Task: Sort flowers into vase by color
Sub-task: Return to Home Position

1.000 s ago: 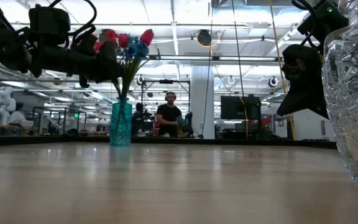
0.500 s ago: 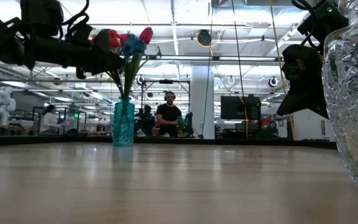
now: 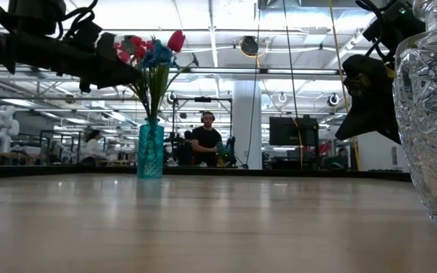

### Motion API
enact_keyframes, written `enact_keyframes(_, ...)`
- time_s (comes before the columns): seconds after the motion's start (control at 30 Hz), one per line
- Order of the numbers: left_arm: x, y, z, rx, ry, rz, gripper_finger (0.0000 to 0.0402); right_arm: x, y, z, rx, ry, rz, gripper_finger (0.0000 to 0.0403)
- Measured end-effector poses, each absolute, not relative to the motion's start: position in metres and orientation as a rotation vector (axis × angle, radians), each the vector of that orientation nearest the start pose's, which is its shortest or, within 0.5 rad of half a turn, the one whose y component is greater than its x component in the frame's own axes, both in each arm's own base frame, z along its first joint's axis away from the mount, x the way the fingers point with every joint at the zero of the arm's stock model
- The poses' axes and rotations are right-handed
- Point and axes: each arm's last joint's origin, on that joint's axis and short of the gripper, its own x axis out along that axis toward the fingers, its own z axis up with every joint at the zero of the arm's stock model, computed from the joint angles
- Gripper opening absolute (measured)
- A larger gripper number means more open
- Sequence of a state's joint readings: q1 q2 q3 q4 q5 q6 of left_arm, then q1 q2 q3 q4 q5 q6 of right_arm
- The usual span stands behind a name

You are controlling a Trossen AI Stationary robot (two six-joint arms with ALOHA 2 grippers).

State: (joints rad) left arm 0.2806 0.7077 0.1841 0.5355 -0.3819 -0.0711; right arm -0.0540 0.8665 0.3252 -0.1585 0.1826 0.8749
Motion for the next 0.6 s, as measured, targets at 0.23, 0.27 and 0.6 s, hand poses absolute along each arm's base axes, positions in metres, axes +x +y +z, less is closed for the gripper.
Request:
enact_keyframes(0.23,0.141,0.044,0.203,-0.145,0.013,0.507,0.0145,0.163,-0.014,0.168,0.783,0.549,-0.512,0.0000)
enact_keyframes(0.27,0.141,0.043,0.203,-0.148,0.022,0.477,0.0145,0.163,-0.014,0.168,0.770,0.552,-0.508,0.0000)
enact_keyframes(0.6,0.140,0.038,0.197,-0.161,0.095,0.337,0.0145,0.161,-0.014,0.166,0.698,0.603,-0.492,0.0000)
